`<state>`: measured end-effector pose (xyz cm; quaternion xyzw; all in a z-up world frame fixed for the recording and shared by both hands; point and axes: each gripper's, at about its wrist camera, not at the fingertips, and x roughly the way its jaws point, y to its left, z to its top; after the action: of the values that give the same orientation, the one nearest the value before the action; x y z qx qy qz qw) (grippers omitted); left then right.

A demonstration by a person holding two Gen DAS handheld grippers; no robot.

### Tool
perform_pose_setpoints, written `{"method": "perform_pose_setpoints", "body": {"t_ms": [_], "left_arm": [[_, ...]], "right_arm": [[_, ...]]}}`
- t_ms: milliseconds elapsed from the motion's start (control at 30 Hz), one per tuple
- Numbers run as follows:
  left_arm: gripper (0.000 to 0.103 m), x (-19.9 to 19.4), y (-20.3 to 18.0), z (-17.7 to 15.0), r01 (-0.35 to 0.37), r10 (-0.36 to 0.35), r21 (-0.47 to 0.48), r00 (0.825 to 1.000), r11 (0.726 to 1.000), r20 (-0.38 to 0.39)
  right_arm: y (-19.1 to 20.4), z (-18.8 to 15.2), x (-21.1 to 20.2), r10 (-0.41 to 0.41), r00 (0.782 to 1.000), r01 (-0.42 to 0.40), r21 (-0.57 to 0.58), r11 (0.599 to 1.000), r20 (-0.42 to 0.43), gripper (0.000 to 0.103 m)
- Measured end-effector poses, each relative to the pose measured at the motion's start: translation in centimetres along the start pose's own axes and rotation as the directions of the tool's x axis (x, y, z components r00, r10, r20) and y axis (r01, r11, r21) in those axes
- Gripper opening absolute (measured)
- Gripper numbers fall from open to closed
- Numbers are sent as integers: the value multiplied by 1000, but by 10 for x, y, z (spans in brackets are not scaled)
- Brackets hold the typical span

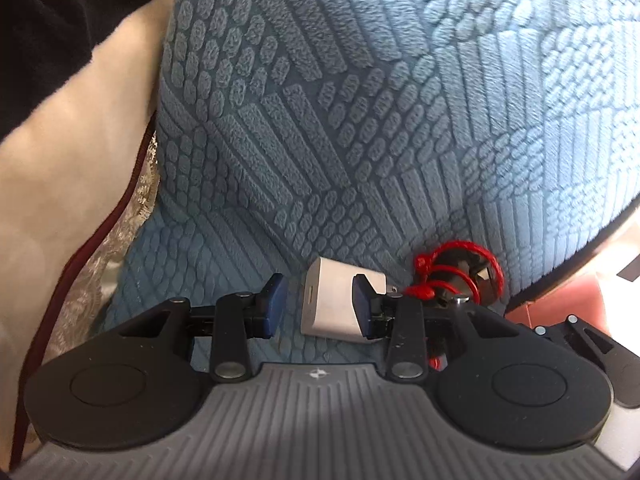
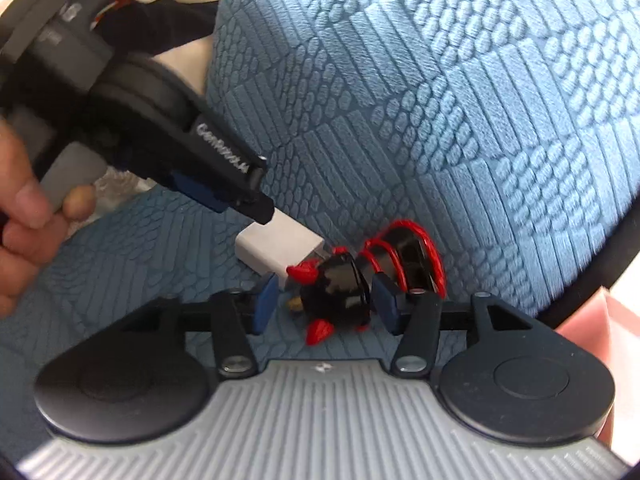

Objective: Organize rigid objects
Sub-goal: 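Close the left gripper on the white charger while the right gripper grasps the red-black toy, then lift the white charger with the left gripper while the right gripper lifts the toy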

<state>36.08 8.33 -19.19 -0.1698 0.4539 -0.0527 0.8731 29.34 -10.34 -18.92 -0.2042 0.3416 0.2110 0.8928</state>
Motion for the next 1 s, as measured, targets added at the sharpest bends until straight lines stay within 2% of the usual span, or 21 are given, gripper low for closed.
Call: {"method": "perform_pose_setpoints", "body": {"t_ms": [133,300,433,500,533,633,767,867,1000], "left_arm": [[42,6,5,3,11,-11,-15,1000,1000,-11],[42,12,8,4,42,-42,-31,999,999,-21],[42,15,8,2,49,-50,-28,998,998,-27],[42,16,7,1,54,-54,-25,998,998,-30],[42,17,6,0,56,-56,-24,998,998,-31],[42,25,4,0,63,-63,-20,997,998,-33],[43,36,-6,0,70,-70,-2,997,998,-40],[50,43,-15,-1,72,-71,12,997,997,-35],[51,53,-27,-3,76,-75,25,997,997,-35]], "right_arm": [[6,2,11,9,1000,-8,-67,998,10,55],[21,0,26,-67,998,69,-221,973,13,54],[36,-8,34,-132,991,132,-383,914,26,55],[41,-11,36,-161,987,157,-428,890,26,54],[41,-11,36,-171,985,164,-426,890,22,49],[33,-5,34,-176,984,165,-354,920,3,44],[12,7,25,-135,991,126,-234,964,-24,44],[-6,15,18,-89,995,84,-105,991,-41,43],[-33,22,8,-42,998,43,37,998,-42,43]]}}
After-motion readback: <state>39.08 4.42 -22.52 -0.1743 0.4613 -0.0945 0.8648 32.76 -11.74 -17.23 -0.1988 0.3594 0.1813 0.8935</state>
